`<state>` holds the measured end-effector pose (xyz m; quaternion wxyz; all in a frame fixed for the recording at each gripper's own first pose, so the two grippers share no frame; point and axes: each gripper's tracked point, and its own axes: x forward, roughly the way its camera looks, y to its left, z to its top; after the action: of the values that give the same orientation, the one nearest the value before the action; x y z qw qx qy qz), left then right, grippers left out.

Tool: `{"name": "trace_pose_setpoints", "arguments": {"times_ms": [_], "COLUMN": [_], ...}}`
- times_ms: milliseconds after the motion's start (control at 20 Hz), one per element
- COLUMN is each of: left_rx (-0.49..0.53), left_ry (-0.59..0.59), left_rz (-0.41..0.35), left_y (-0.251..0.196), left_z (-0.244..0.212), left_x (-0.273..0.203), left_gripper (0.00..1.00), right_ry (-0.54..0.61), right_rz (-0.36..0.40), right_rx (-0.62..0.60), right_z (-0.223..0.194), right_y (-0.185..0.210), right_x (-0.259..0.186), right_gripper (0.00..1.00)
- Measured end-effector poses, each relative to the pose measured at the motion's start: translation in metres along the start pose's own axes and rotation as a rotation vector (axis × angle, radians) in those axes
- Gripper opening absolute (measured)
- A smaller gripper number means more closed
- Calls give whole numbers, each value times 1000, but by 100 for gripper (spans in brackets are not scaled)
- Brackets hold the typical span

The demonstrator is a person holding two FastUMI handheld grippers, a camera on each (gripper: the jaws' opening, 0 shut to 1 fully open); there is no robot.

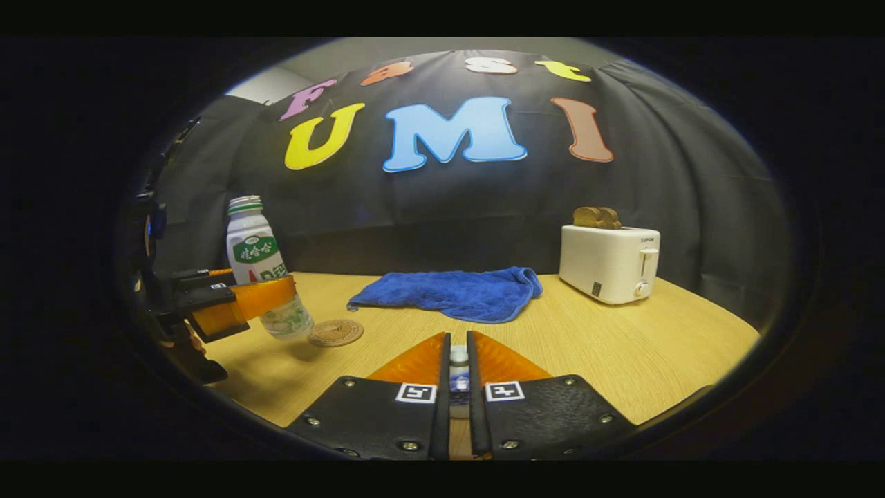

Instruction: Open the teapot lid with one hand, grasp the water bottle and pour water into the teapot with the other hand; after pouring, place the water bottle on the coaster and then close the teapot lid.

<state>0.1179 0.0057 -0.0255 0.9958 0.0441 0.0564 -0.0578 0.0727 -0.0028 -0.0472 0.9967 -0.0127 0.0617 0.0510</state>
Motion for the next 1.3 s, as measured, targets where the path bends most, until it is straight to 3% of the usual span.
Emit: {"name": "trace_pose_setpoints", "arguments": {"times_ms": [50, 100, 150, 200, 300, 350, 500, 550, 700, 1000, 1200, 1300], "left_rx": [-6, -13, -18, -19, -23, -30, -87, -111, -144, -107, -67, -51], "left_ry": [3, 6, 8, 8, 8, 8, 28, 38, 74, 113, 129, 134], "left_rz": [-2, -3, -4, -5, -15, -25, -64, -71, -75, -72, -69, -68], "left_y": [0, 1, 2, 4, 7, 8, 10, 12, 18, 16, 10, 9], "left_z": [-2, -3, -4, -4, -3, -4, -7, -10, -22, -34, -41, -41], "left_x": [2, 3, 5, 7, 12, 15, 32, 37, 54, 86, 95, 95], "left_gripper": [82, 79, 77, 75, 75, 77, 83, 77, 77, 72, 83, 80], "right_ry": [1, -5, -15, -34, -68, -89, -154, -176, -209, -205, -206, -199], "right_rz": [1, -13, -29, -18, -23, -32, -66, -74, -96, -110, -126, -128], "right_rx": [-2, -6, -11, -7, -2, -1, 10, 14, 32, 74, 84, 87], "right_z": [1, 2, 5, 10, 21, 21, 36, 41, 49, 48, 48, 46], "right_y": [0, -2, -6, -6, -6, -9, -18, -20, -28, -37, -43, -44], "right_x": [0, -1, -2, -7, -14, -12, -21, -25, -30, -31, -32, -30], "right_gripper": [34, 15, 40, 40, 58, 84, 84, 87, 86, 86, 86, 86]}}
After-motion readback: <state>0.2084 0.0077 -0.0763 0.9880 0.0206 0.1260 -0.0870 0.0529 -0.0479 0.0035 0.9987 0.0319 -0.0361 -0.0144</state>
